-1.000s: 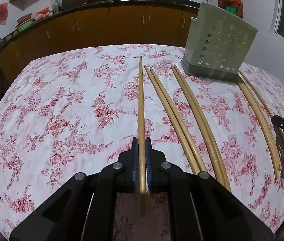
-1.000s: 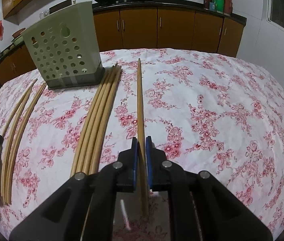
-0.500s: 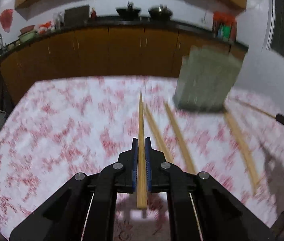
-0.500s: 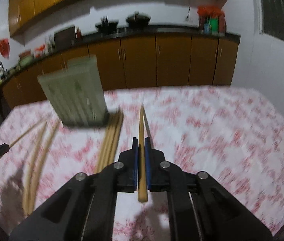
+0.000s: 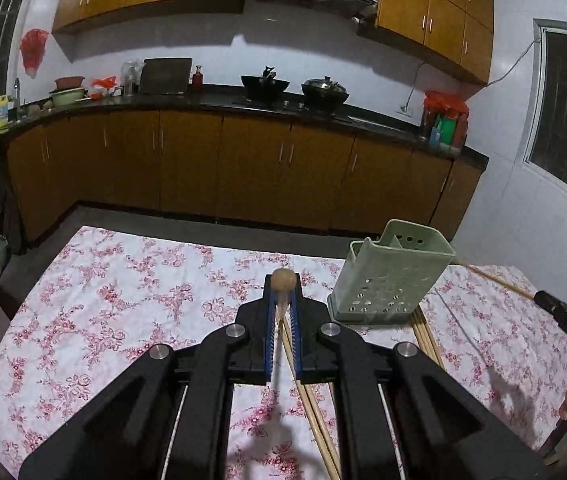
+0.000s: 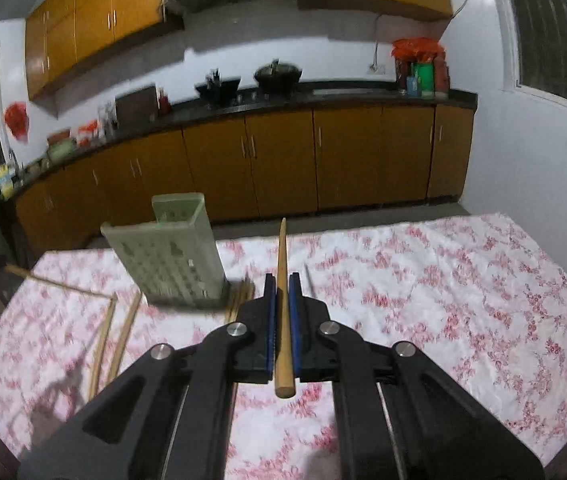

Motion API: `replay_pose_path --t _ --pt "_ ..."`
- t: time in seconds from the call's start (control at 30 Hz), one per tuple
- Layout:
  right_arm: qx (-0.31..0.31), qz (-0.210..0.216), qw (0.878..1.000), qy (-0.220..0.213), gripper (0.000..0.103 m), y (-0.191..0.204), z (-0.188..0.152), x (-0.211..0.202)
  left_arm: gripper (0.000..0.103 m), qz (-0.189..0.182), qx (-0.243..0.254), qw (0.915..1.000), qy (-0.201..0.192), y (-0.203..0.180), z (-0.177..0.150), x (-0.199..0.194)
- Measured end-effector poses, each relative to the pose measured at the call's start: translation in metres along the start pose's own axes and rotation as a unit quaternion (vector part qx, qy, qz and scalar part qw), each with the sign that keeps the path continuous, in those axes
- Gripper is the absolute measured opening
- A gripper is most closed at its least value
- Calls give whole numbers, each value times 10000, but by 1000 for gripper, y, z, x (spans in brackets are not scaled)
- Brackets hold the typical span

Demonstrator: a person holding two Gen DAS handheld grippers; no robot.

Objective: Organize utensils
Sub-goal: 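Lift both held chopsticks upright and carry them over the green utensil holder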

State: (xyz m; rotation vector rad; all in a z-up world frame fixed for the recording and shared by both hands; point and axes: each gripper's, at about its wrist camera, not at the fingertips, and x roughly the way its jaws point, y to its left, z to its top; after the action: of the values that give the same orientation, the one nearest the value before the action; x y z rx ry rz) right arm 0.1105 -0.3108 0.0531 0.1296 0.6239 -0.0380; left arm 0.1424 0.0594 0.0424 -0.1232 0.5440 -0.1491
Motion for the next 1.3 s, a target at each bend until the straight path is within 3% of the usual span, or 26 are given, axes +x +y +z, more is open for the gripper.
replay_pose_path --t 0.2,0.47,0.87,1.13,1.3 --pt "23 39 10000 -65 8 1 1 -4 7 -14 30 10000 9 -2 -2 -2" --pt "63 -29 9983 -582 8 -5 13 -27 7 -30 56 9999 -148 -4 5 -9" --pt "-125 120 9890 -1471 8 -13 74 -80 7 -174 -82 9968 -779 -8 50 -34" --pt "-584 494 9789 -1896 8 10 103 -93 7 -443 -127 9911 -1252 -31 84 -43" --pt "-449 792 9706 -2227 8 20 114 -94 7 -615 -148 9852 -1591 -51 98 -46"
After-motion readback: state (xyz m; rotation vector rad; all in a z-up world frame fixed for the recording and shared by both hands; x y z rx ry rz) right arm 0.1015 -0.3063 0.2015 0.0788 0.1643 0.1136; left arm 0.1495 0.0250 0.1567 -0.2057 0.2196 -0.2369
